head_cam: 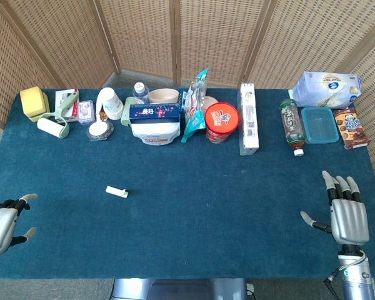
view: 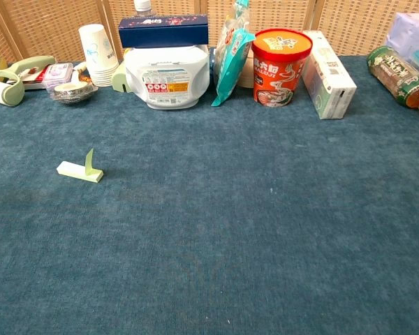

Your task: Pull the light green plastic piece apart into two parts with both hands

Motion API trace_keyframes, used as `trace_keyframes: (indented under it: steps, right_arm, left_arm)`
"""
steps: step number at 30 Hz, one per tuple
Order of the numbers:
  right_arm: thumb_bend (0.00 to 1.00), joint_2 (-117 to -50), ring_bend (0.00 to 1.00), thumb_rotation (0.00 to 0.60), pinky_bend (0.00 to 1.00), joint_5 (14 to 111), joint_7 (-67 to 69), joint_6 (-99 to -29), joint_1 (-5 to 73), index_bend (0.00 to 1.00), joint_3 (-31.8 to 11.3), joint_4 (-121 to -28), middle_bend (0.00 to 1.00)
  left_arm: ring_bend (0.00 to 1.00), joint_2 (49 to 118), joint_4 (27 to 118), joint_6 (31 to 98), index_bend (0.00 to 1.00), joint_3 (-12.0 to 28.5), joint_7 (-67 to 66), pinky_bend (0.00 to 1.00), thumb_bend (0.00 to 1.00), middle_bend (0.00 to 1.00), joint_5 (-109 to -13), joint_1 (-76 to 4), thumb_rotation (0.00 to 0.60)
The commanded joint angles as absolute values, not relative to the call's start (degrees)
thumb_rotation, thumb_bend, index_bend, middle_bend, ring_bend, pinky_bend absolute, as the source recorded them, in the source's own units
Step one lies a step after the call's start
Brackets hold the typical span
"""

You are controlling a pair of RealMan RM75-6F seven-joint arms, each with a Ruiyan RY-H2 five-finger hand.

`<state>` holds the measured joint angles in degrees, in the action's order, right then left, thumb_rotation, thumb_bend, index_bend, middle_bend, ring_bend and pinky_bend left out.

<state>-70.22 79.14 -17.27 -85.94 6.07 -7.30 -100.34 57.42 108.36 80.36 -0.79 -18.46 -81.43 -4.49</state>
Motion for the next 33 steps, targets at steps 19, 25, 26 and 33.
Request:
trace_keyframes:
  steps: [19,25,26,33]
  right_arm:
    - [0.01,-70.9,0.14,0.414,0.03,78.4,-16.4,-85.4,6.7,0.0,-8.0,-100.4,0.22]
    - [0.01,-71.1,0.14,0.415,0.03,77.9,-16.8,-85.2,6.8,0.0,-8.0,-100.5,0.22]
    - [0.01,-71.0,0.15,0.415,0.03,77.9,-16.8,-85.2,6.8,0.0,-8.0,-100.5,0.22]
    - [0.01,-71.1,0.16,0.416,0.03,77.2,-17.0,-85.4,6.6,0.0,-8.1,-100.6,0.22]
  left_arm:
    - [0.35,55.4,108.5,79.4,0.23,0.5,-18.4,0.4,0.18,0.41,-81.2,-6.3,0.6]
    - [0.37,54.7,107.0,75.3,0.23,1.5,-18.8,0.42,0.18,0.41,-81.1,-9.5,0.6]
    - [0.39,54.5,106.6,74.3,0.23,1.6,-18.9,0.45,0.18,0.41,-81.0,-10.2,0.6]
    - [0.68,55.0,102.8,67.4,0.23,3.5,-17.9,0.71,0.18,0.65,-81.8,-16.3,0.6]
